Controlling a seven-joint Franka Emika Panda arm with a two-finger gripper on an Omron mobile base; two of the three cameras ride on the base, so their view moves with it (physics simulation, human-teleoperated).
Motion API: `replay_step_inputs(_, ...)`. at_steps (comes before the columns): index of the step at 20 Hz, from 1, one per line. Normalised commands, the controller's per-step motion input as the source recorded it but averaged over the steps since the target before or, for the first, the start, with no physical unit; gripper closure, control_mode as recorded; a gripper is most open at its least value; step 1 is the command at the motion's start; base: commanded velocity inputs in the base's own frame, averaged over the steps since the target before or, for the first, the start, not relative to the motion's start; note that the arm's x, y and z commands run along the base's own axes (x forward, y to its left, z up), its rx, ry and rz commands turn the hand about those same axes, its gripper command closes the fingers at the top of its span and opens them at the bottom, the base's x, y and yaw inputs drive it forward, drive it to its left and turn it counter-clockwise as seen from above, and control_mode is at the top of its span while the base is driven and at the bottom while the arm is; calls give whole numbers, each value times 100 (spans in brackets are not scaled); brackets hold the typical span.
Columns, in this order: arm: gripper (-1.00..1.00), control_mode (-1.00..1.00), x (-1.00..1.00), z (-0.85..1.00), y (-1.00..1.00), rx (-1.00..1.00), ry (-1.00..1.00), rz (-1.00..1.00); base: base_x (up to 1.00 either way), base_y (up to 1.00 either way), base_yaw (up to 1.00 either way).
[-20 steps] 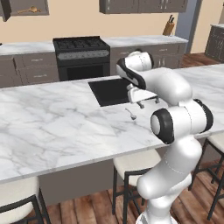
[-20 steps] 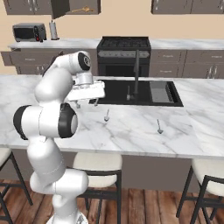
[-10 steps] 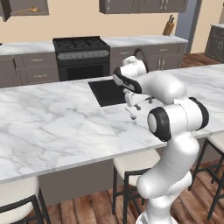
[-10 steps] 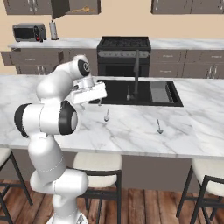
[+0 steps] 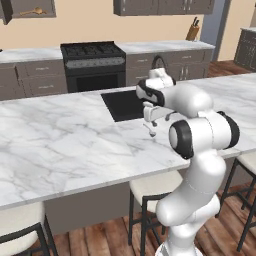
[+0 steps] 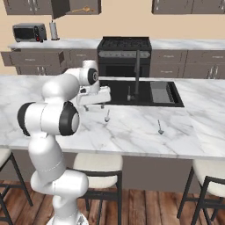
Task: Organize the utensils by type. Pick up the wooden spoons from the counter and place them in the open cabinet. Then pick up the metallic utensils from the counter and place them in the open drawer.
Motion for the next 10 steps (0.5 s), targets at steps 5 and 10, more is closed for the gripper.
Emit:
replay_step_inputs(5,-100,-100,43,-23,0,5,-18,-3,0,0,0)
replay_step_inputs(10,-100,-100,44,-34,0,0,0,-11,0,0,0)
